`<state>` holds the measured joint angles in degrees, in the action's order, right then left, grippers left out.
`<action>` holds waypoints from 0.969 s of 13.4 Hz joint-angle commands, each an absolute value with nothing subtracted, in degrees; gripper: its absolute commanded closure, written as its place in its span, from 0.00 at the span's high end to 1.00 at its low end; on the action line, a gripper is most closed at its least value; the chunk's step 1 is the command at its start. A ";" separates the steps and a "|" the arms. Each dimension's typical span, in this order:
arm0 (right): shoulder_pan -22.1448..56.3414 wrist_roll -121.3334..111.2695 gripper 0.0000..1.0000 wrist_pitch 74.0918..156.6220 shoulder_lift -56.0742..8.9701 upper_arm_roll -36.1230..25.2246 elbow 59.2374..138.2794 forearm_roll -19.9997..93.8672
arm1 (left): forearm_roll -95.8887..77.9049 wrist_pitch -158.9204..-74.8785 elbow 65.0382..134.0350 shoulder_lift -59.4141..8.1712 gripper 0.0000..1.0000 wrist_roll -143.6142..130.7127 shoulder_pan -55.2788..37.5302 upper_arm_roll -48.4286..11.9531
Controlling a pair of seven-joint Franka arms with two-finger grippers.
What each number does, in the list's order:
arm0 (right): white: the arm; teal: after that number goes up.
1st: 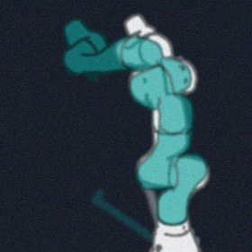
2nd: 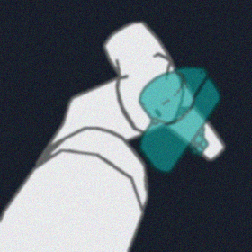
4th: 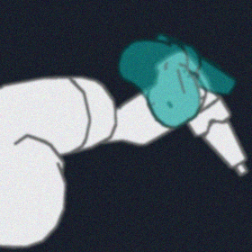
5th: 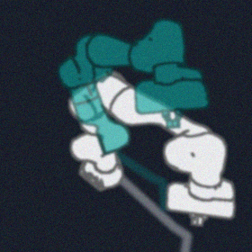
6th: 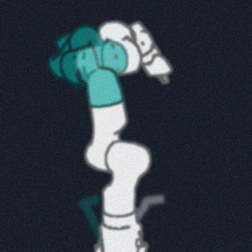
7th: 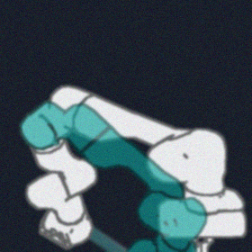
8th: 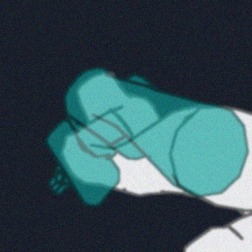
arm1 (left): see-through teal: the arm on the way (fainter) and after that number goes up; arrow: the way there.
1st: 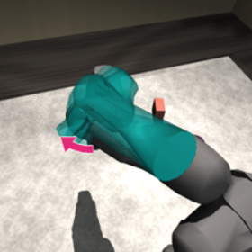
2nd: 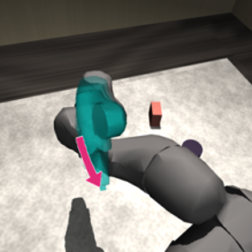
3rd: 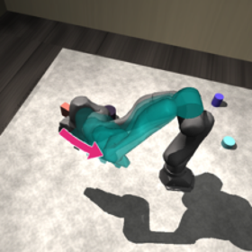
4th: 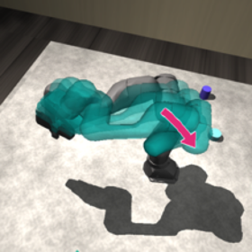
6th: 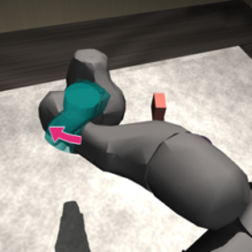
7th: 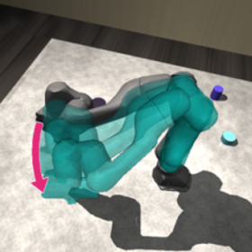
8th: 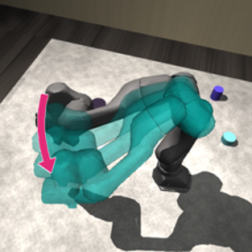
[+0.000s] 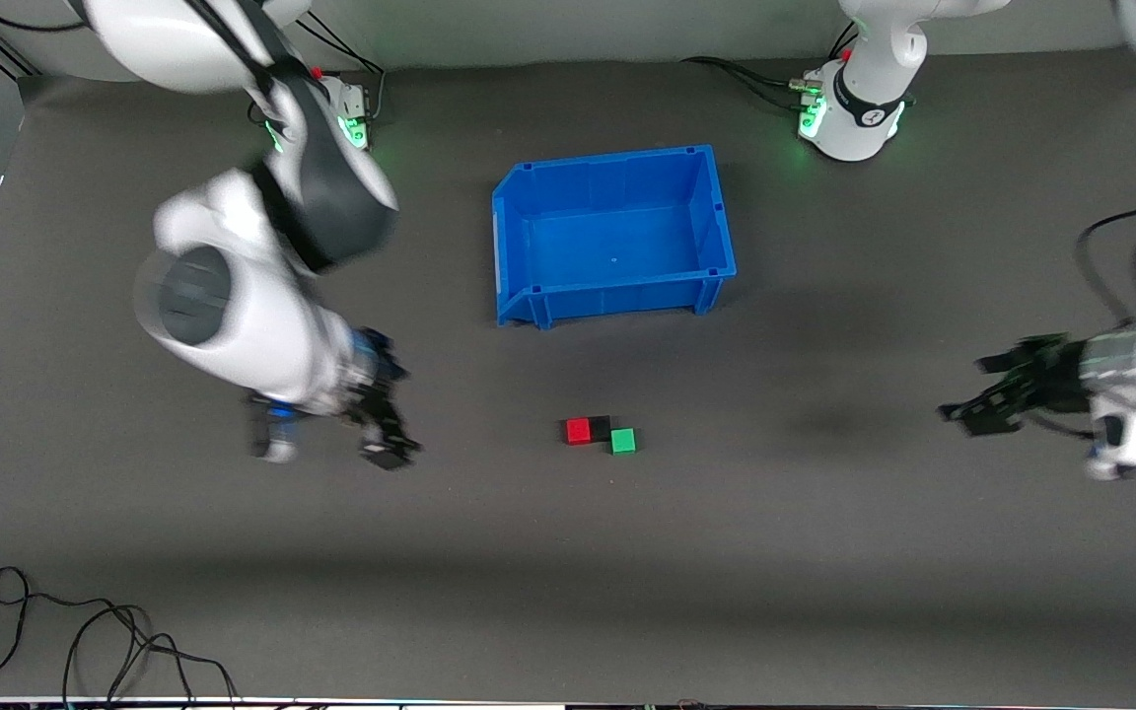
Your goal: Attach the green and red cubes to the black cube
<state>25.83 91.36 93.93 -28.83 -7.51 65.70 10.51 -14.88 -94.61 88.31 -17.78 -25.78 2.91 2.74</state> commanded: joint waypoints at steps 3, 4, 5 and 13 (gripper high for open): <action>17.42 65.54 0.99 81.24 -18.03 -7.82 70.75 11.34 | -4.22 -89.40 85.70 -9.42 1.00 -8.82 0.97 1.14; 15.92 58.34 0.99 78.43 -16.54 -8.61 71.01 11.25 | -4.57 -87.30 85.00 -8.80 1.00 -8.09 1.14 1.14; 14.95 50.88 0.99 76.31 -15.39 -10.01 71.36 11.08 | -4.22 -86.75 84.64 -7.40 1.00 -7.22 0.88 1.06; 15.03 3.84 0.99 76.02 -11.69 -26.97 74.44 10.55 | 1.15 -92.99 89.65 -4.57 1.00 -2.90 -4.75 0.62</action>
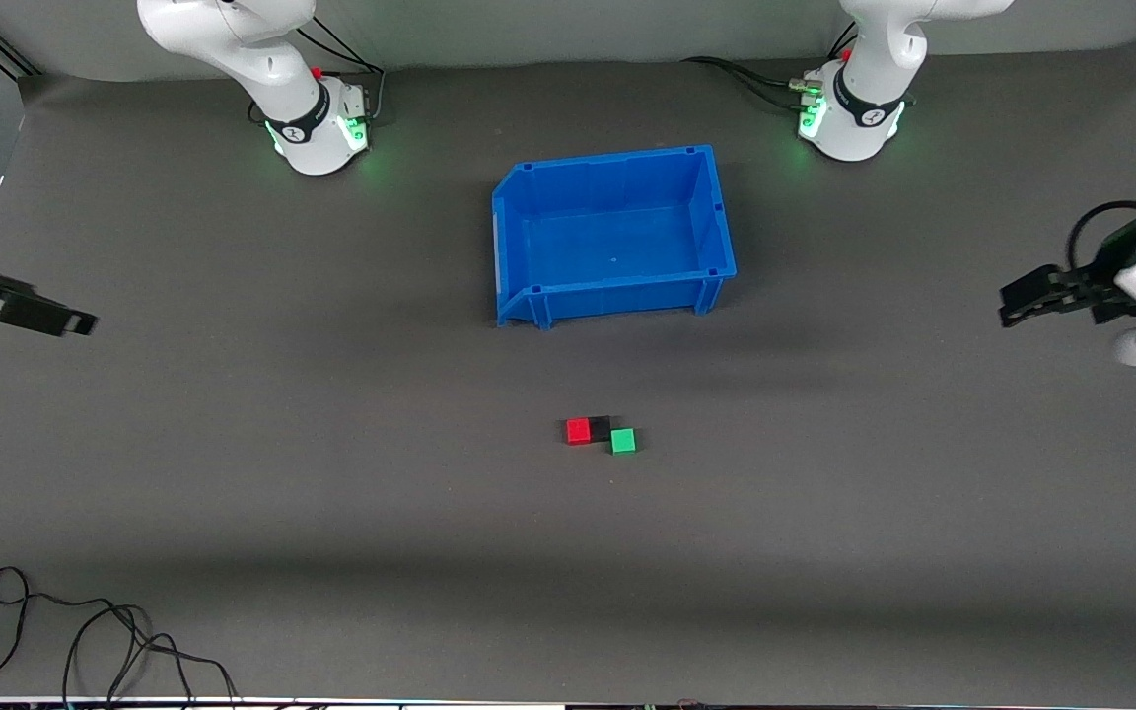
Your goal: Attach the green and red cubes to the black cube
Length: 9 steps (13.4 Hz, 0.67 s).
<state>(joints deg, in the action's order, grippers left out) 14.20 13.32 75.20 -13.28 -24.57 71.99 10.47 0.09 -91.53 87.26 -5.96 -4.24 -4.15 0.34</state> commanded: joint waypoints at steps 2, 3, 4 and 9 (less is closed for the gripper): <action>15.12 1.85 0.99 76.46 -11.78 -27.25 74.44 10.46 | -0.08 -92.55 89.21 -4.57 1.00 -1.51 -4.05 0.70; 15.47 1.93 0.99 76.55 -11.78 -27.25 74.62 9.76 | -0.87 -92.20 89.21 -4.22 1.00 -0.97 -3.87 1.05; 15.73 1.93 0.99 77.07 -11.78 -27.07 74.62 8.45 | -1.05 -92.11 89.21 -4.13 1.00 -1.05 -3.69 1.14; 16.79 1.93 0.99 79.01 -11.34 -27.07 76.20 8.09 | -0.79 -88.86 88.42 -3.69 1.00 -0.97 -3.69 1.23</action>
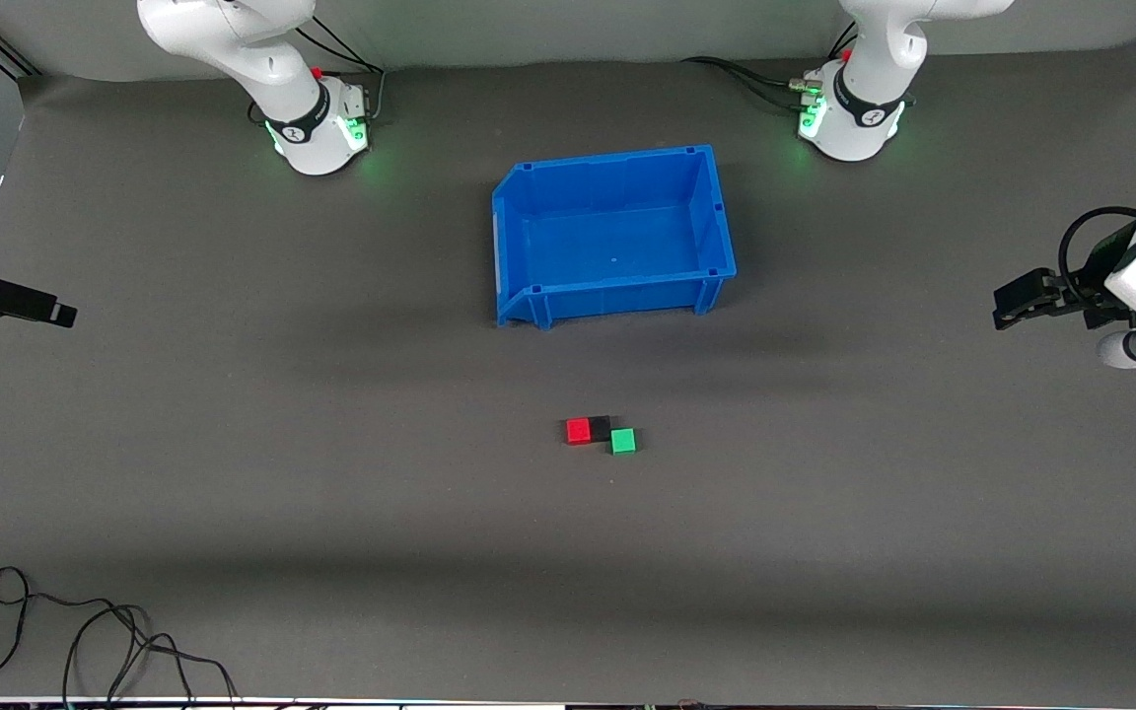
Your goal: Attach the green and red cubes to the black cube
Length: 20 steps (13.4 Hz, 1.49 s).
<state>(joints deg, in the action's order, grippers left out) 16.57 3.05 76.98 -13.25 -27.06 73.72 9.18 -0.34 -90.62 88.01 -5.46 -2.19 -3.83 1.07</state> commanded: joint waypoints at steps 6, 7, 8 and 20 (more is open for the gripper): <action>4.68 2.11 0.99 85.93 -2.04 -11.98 87.68 1.67 | -0.26 -87.98 87.98 -3.78 1.00 -0.97 -3.69 1.14; 2.92 2.28 1.00 88.39 0.76 -10.04 91.89 1.58 | -0.26 -87.98 87.89 -3.78 1.00 -0.88 -3.69 1.14; 0.81 3.24 0.99 89.64 2.79 -7.41 94.63 1.50 | -0.26 -87.98 87.89 -3.78 1.00 -0.97 -3.69 1.14; 0.09 5.63 0.99 89.74 0.97 -4.22 93.08 -0.79 | -0.26 -87.98 86.75 -4.39 1.00 -1.14 -3.78 1.14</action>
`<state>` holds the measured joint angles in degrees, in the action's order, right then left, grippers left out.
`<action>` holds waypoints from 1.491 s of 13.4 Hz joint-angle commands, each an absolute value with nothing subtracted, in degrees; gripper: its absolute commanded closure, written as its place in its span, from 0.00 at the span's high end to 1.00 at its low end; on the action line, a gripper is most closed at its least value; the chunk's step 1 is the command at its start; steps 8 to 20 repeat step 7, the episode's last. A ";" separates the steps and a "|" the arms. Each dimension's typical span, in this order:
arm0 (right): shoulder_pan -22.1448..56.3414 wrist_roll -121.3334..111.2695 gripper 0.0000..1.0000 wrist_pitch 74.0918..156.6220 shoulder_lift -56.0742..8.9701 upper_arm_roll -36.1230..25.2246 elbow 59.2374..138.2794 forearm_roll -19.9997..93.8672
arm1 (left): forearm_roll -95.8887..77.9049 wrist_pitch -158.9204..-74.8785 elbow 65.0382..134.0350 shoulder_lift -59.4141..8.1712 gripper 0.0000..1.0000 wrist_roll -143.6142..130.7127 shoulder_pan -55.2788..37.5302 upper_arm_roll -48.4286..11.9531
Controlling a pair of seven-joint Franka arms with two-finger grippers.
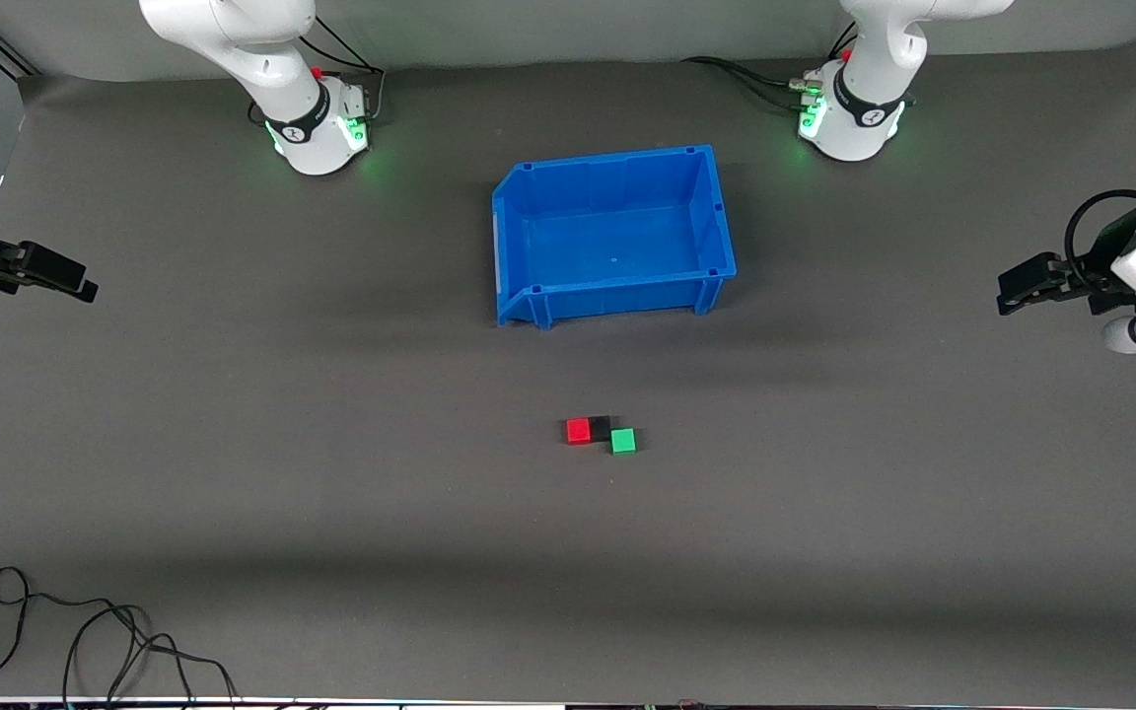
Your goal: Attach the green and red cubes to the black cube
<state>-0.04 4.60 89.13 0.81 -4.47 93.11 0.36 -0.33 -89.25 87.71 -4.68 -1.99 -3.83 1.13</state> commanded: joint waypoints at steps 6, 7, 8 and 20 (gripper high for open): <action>0.09 5.71 0.99 89.47 1.14 -4.22 93.25 -0.79 | -0.35 -88.07 86.31 -4.57 1.00 -1.14 -3.78 1.14; 0.09 5.71 0.99 89.47 1.14 -4.13 93.25 -0.79 | -0.35 -88.07 86.31 -4.57 1.00 -1.14 -3.78 1.14; 0.09 5.71 0.99 89.47 1.14 -4.13 93.25 -0.79 | -0.35 -88.07 86.31 -4.57 1.00 -1.14 -3.78 1.14; 0.09 5.71 0.99 89.47 1.14 -4.13 93.25 -0.79 | -0.35 -88.07 86.31 -4.57 1.00 -1.14 -3.78 1.14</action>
